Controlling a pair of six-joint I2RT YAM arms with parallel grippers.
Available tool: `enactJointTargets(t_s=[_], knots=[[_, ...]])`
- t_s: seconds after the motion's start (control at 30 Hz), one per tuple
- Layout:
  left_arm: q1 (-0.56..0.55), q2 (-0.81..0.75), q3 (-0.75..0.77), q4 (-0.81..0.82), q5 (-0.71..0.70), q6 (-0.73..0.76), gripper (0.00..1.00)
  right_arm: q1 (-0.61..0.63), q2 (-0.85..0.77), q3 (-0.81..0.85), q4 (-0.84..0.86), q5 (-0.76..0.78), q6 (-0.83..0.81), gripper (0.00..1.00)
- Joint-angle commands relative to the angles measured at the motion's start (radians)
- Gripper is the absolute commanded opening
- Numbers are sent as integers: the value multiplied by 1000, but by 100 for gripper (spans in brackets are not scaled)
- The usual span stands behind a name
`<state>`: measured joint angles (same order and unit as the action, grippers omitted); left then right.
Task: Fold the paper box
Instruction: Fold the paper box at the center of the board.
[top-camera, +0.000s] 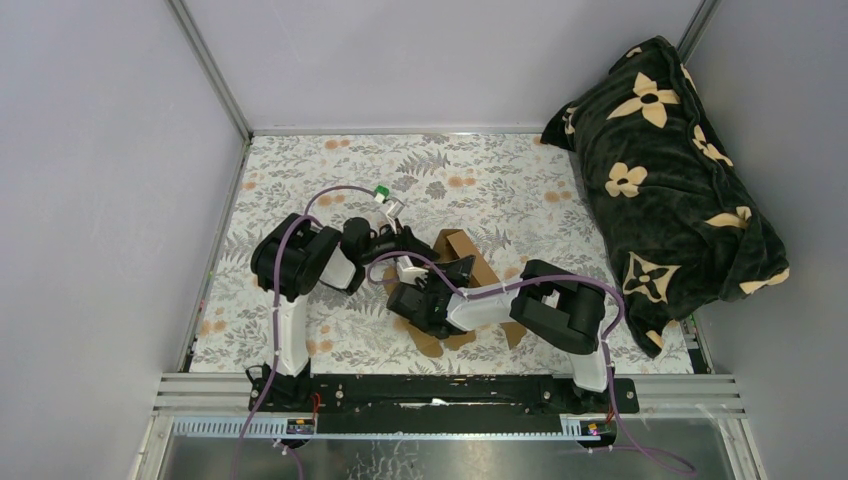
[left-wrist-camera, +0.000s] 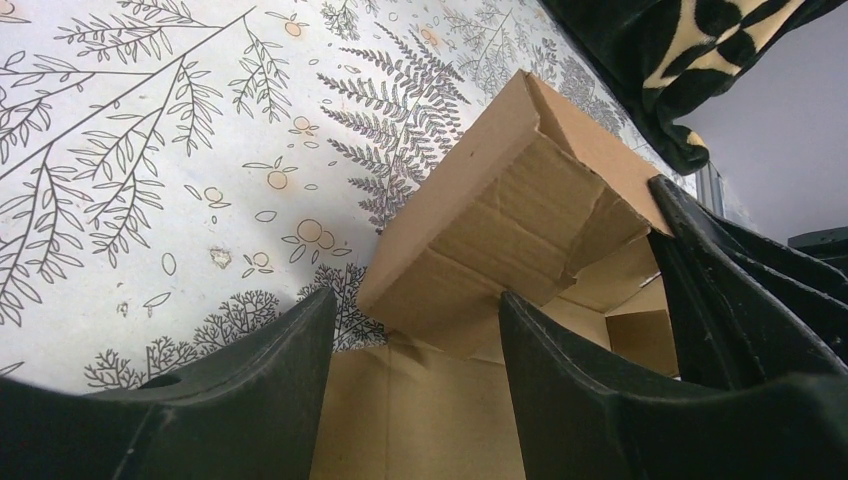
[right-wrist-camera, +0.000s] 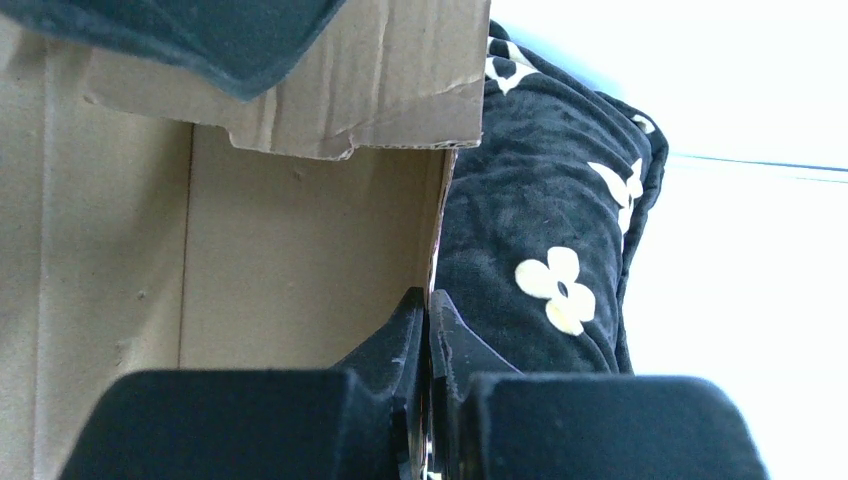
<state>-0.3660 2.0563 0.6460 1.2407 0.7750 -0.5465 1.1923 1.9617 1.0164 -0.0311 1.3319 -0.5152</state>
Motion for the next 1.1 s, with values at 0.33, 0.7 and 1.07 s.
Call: enactJointTargets(t_s=[0.33,0.7,1.07], knots=[[-33,37,21,124,-54,30,59,23,7,-12,-21,-79,63,0],[-79,27,25,60,-137,98,54,23,1,-16,-7,-92,56,0],[-127,-20,-25,28,-354,161,52,23,-17,-24,3,-94,60,0]])
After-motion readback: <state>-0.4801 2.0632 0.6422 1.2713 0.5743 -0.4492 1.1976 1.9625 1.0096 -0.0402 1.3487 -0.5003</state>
